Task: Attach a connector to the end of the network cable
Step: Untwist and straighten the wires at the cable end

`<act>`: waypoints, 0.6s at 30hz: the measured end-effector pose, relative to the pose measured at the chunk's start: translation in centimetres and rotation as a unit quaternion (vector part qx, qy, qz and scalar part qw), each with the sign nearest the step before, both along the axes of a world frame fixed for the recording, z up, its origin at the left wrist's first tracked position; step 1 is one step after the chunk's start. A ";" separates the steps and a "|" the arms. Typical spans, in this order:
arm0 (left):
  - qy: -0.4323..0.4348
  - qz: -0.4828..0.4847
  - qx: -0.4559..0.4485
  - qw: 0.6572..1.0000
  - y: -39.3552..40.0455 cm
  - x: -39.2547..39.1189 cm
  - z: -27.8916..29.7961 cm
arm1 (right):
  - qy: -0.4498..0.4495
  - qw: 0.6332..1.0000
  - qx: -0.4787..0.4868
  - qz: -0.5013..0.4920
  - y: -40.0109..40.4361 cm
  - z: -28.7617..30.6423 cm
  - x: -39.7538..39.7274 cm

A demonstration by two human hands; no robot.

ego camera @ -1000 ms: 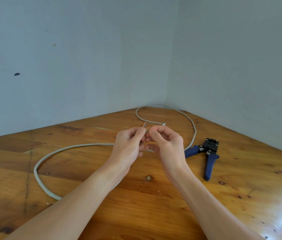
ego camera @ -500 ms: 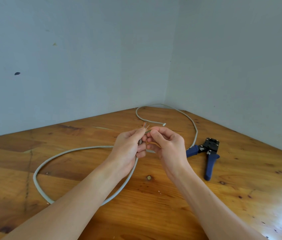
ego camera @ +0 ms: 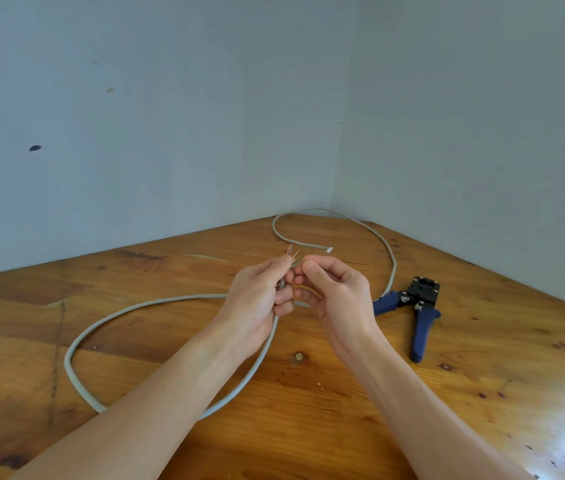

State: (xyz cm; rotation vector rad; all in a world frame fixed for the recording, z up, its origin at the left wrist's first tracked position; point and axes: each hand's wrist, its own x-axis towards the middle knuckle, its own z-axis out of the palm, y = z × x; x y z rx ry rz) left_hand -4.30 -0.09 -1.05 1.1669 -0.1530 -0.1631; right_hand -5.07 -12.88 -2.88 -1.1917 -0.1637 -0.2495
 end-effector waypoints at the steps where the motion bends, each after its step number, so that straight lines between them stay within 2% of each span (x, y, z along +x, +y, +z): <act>1: 0.000 0.000 0.002 1.000 0.0 0.0 0.0 | 0.001 1.000 0.003 0.005 -0.1 0.1 -0.1; 7: 0.017 -0.009 0.003 1.000 0.0 0.0 -0.1 | -0.001 1.000 0.015 0.011 -0.1 0.7 -0.3; 13: 0.019 -0.022 0.009 1.000 0.0 0.1 -0.1 | -0.014 0.999 -0.049 -0.018 0.0 0.9 -0.5; 18: -0.056 0.024 0.109 0.992 0.0 -0.1 -0.3 | -0.017 0.997 -0.066 -0.039 0.2 0.9 -0.5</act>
